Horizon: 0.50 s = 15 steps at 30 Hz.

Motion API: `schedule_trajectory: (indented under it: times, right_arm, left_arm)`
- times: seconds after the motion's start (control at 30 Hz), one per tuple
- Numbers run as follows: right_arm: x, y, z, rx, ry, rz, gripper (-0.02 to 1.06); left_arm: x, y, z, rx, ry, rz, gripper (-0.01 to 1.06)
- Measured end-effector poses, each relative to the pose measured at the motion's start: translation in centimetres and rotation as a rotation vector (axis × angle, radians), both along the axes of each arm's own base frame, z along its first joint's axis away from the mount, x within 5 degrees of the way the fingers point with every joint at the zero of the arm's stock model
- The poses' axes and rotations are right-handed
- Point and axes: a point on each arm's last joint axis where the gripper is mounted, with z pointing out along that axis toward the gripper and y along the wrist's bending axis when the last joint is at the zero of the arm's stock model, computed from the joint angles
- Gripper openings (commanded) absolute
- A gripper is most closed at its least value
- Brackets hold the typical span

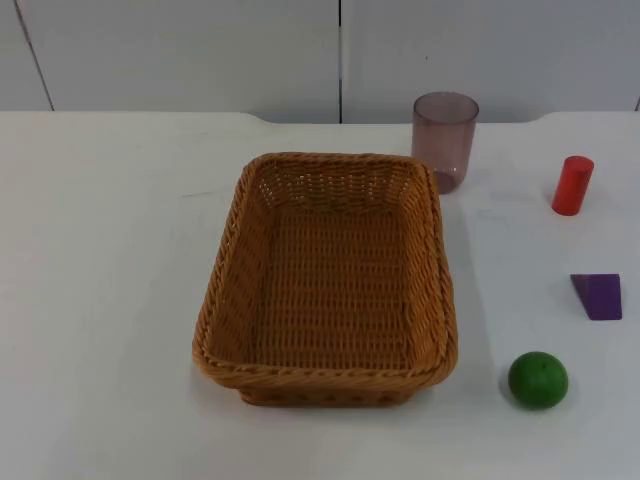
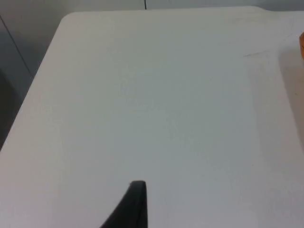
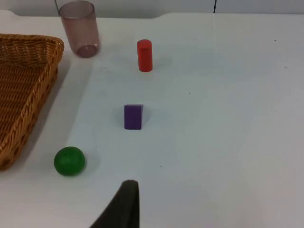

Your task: Pick up the basket with the left hand and place the triangular block into the basket with the right hand.

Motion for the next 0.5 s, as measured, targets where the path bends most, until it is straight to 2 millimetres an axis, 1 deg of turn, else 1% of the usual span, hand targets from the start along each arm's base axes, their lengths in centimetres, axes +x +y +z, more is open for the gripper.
schedule_trajectory:
  times: [0.07,0.13,0.17,0.23,0.3,0.33,0.37,0.4,0.43,0.47,0.5]
  right_arm:
    - [0.0,0.0,0.1,0.000,-0.005,0.000,1.05]
    - [0.1,0.0,0.8,0.001,-0.004,-0.001,1.05]
    - [0.1,0.0,0.8,0.001,-0.004,-0.001,1.05]
    - [0.8,0.0,2.3,0.004,0.002,-0.002,1.05]
    - [1.9,0.1,3.9,0.022,-0.005,-0.010,1.05]
    - [1.9,0.1,3.9,0.022,-0.005,-0.010,1.05]
    - [2.7,0.2,4.9,0.031,-0.013,-0.013,1.05]
    - [4.2,0.3,6.0,0.038,-0.007,-0.016,1.05]
    - [4.9,0.3,6.8,0.041,-0.005,-0.017,1.05]
    - [5.4,0.4,7.1,0.041,0.000,-0.017,1.05]
    - [6.5,0.4,7.7,0.042,0.014,-0.018,1.05]
  left_arm:
    - [0.2,0.0,0.0,-0.008,0.011,0.004,1.05]
    - [0.8,0.0,0.4,-0.031,0.048,0.018,1.05]
    - [0.8,0.0,0.4,-0.031,0.048,0.018,1.05]
    - [1.8,0.0,1.6,-0.041,0.056,0.023,1.05]
    - [3.5,0.0,3.2,-0.045,0.048,0.023,1.05]
    - [3.5,0.0,3.2,-0.045,0.048,0.023,1.05]
    - [4.4,0.0,4.2,-0.052,0.024,0.025,1.05]
    - [6.2,0.0,5.4,-0.066,0.008,0.030,1.05]
    - [7.5,-0.1,6.3,-0.076,-0.007,0.027,1.05]
    - [8.9,-0.2,7.0,-0.087,-0.014,0.023,1.05]
    - [9.4,-0.2,7.4,-0.089,-0.025,0.021,1.05]
